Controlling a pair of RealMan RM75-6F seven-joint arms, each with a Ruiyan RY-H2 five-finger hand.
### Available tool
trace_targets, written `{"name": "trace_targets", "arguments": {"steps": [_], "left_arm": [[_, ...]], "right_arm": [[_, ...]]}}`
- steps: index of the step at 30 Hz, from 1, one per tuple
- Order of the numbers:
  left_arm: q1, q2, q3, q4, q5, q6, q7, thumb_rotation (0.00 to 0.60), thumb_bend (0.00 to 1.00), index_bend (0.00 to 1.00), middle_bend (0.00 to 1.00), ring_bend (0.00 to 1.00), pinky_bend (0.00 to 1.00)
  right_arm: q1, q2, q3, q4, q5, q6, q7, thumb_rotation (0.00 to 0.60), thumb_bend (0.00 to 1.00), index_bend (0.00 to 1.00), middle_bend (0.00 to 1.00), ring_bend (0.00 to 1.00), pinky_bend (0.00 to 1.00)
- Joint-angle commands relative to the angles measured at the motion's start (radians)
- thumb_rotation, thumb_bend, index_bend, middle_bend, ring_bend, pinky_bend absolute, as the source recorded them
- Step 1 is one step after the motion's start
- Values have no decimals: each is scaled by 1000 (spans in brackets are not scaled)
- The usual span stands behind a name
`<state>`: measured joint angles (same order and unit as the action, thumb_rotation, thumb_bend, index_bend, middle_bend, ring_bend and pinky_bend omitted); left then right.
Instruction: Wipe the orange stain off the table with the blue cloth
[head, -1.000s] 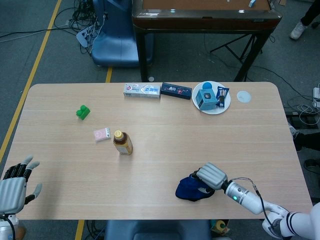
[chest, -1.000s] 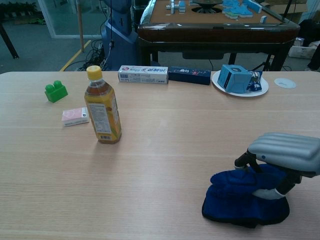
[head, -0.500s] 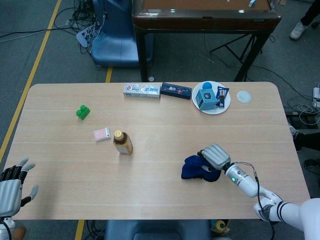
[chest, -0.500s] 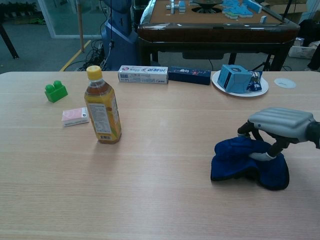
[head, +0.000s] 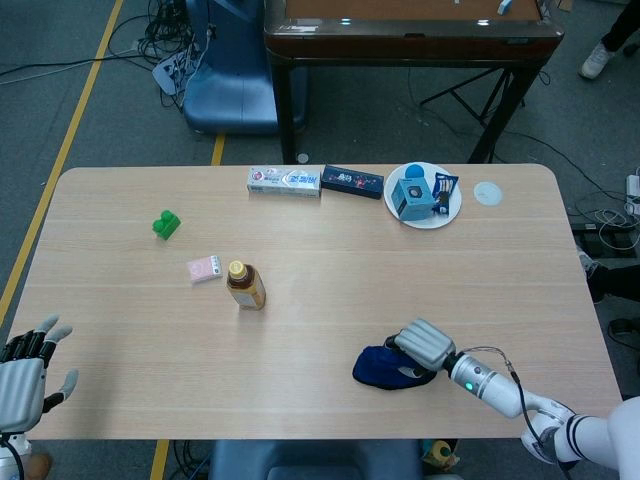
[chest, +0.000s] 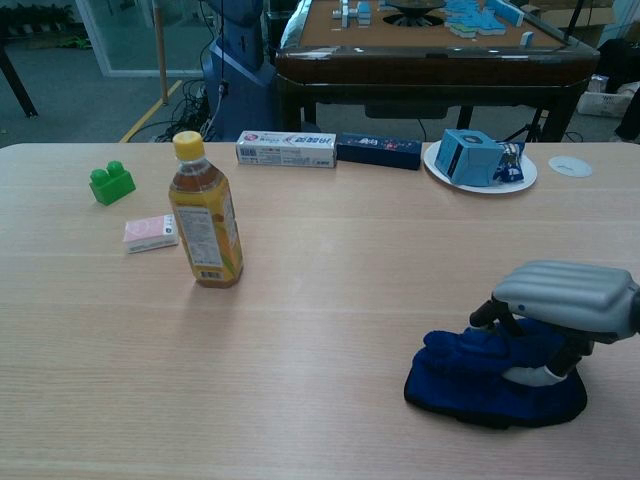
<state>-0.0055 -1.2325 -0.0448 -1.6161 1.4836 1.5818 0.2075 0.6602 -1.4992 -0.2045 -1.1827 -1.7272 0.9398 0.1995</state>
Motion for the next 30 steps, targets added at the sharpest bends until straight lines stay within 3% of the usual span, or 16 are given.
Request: {"name": "trace_targets", "arguments": {"steps": [1, 6, 13, 20, 30], "left_arm": [[-2, -4, 0, 2, 0, -4, 1, 600, 274, 245, 125, 177, 159], [-3, -5, -1, 1, 2, -2, 3, 600, 274, 245, 125, 178, 159], [-1, -2, -3, -3, 4, 3, 3, 600, 274, 245, 125, 177, 159], [4, 1, -1, -5, 2, 8, 3, 600, 274, 245, 125, 178, 159], [2, 1, -2, 1, 0, 2, -4, 600, 274, 245, 125, 178, 159]], "right_arm": [[-16, 22, -31, -27, -31, 28, 17, 600, 555, 731, 558, 576, 787], [-34, 44, -71, -44, -70, 65, 36, 600, 555, 735, 568, 588, 798], [-39, 42, -82, -9, -81, 58, 21, 600, 555, 735, 573, 590, 799], [-40, 21, -39, 57, -30, 28, -4, 600, 553, 738, 573, 590, 799], [-38, 4, 62, 209, 88, -12, -18, 600, 553, 740, 574, 590, 799]]}}
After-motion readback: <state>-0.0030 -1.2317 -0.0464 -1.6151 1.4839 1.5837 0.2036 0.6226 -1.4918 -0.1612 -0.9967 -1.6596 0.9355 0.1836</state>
